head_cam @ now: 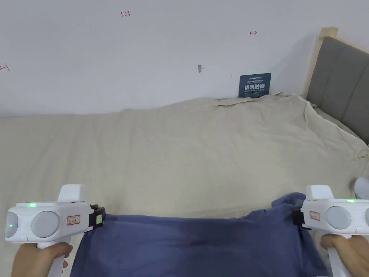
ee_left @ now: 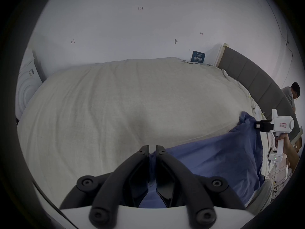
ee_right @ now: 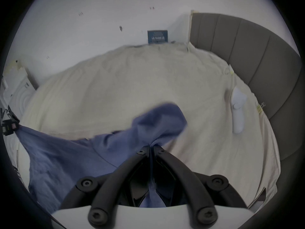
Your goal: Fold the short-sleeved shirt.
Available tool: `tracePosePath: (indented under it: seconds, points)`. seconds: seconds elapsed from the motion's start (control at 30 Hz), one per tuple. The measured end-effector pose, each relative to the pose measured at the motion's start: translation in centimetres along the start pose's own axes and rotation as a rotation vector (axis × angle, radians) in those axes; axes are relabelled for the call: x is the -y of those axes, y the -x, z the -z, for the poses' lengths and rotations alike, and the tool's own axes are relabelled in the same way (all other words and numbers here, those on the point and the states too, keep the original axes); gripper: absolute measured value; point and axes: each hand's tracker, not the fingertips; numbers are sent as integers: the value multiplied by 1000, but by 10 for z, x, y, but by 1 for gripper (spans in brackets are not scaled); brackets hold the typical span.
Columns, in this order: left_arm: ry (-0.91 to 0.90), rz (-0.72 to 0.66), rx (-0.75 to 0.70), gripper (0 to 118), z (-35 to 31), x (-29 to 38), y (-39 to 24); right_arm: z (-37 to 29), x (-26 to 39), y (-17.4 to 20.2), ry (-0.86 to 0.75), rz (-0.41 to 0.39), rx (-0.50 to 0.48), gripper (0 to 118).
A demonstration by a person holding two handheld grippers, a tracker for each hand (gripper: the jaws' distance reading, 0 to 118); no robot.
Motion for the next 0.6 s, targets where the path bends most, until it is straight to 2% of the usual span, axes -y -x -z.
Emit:
tracePosePath:
  seconds: [0.17,0.33,0.6]
  points:
    - [-55,-42,-19,4,-26,0,7,-66,-19,3,-134,-10,-67,2]
    - [-151,-85,-34,4,-83,-9,10,-132,-39,12,-258,-3,-140,2]
    - [-353,-113,-61,4,-172,-54,20,-217,-87,32,-471,-6,-191,2]
